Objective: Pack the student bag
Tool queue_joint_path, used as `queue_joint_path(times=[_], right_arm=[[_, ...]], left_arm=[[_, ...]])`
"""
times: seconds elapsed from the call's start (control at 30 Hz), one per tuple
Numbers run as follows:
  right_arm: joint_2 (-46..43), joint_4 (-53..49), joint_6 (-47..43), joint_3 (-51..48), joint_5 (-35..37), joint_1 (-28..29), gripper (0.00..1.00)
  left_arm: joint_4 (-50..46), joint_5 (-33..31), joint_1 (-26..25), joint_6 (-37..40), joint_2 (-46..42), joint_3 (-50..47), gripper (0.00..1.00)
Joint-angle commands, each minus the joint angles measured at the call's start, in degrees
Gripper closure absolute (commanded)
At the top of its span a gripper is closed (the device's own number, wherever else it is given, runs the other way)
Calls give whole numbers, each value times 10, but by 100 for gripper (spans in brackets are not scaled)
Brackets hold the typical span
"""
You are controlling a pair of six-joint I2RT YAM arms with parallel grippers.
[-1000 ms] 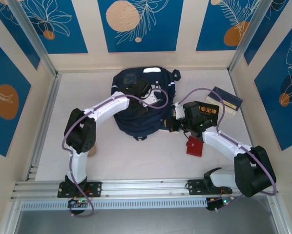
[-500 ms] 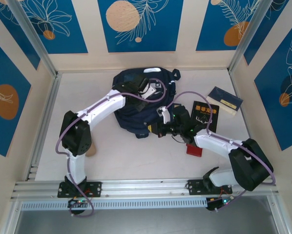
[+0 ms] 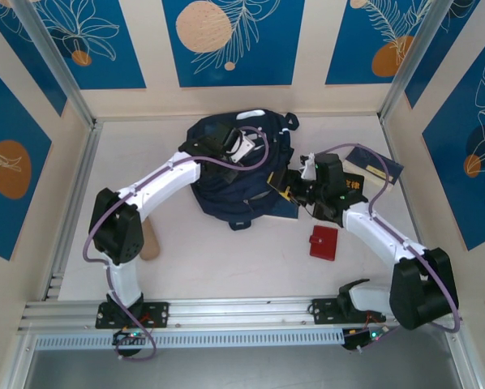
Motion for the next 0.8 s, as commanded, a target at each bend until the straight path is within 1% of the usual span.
queue_joint_path(times=[0.0, 0.23, 0.3, 0.4, 0.57, 0.63, 0.67, 0.77], right_arm=[[38, -81, 63, 44, -17, 2, 42], [117, -124, 49, 115, 14, 15, 44], [136, -116, 43, 129, 6, 20, 51], [153, -118, 34, 148, 4, 28, 58], [154, -133, 26, 159, 13, 34, 60], [147, -155, 21, 161, 22, 32, 58], [140, -171, 20, 161, 35, 31, 56], [108, -204, 21, 146, 93, 30, 43]], left_arm=[[37, 19, 7, -21, -40, -1, 100], [38, 32, 7, -22, -44, -10, 100], [38, 40, 7, -22, -47, -13, 100], [38, 47, 7, -21, -50, -17, 100], [37, 49, 7, -22, -52, -20, 100], [39, 43, 7, -24, -52, -22, 100], [39, 38, 7, -25, -52, -22, 100], [41, 34, 7, -26, -52, -23, 100]])
